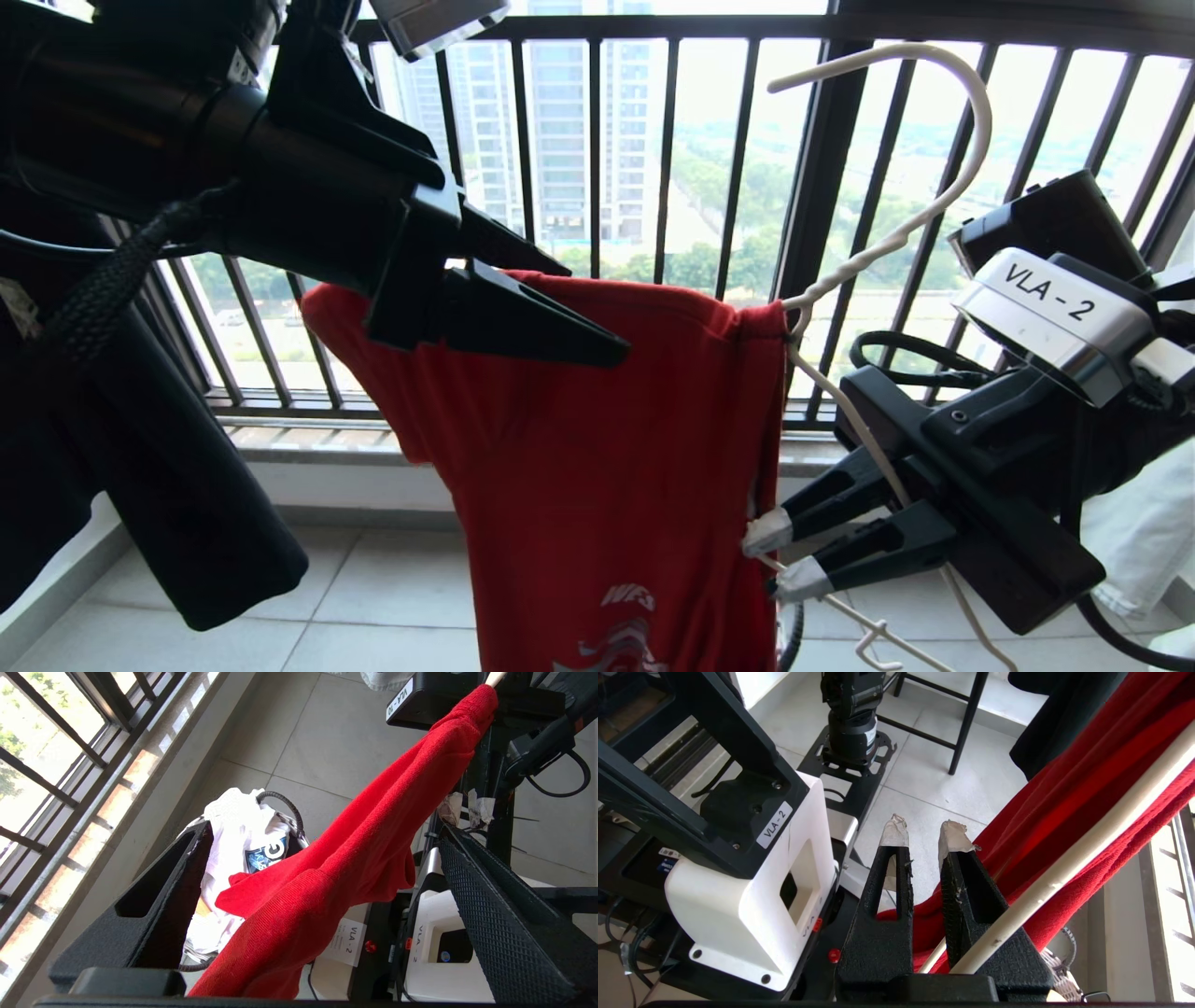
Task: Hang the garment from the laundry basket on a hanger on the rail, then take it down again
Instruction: Hang the clothes on the clothes rack
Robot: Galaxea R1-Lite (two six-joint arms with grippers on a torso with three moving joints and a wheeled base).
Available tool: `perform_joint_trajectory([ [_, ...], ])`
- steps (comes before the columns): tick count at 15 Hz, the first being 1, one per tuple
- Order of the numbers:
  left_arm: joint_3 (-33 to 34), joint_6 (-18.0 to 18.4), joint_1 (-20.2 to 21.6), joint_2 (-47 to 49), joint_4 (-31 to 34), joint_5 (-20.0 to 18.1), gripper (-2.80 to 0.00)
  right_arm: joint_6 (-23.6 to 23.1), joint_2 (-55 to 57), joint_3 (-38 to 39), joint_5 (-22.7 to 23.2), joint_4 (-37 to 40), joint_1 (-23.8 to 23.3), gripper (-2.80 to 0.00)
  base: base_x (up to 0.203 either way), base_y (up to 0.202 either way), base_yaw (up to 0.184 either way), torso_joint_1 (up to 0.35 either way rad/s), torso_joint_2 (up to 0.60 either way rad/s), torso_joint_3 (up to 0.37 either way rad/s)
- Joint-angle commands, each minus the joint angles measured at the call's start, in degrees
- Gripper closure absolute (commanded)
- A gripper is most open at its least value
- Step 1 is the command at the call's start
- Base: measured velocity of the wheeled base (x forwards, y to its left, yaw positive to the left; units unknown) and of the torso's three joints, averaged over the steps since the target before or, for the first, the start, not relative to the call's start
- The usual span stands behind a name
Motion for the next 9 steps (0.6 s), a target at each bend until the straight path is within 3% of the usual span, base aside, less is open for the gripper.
perform_joint_trajectory([
  [1, 0.2, 0.2, 0.0, 0.0, 1.7, -0.1, -2.8, -0.2, -0.1, -0.1, 0.4, 0.0, -0.1, 0.0, 0.0, 0.0, 0.0, 0.0, 0.0, 0.0],
  [9, 0.0, 0.5, 0.0, -0.2, 4.7, 4.1, -2.8, -0.6, 0.0, -0.5, 2.2, 0.0, -2.4, 0.0, 0.0, 0.0, 0.0, 0.0, 0.0, 0.0],
])
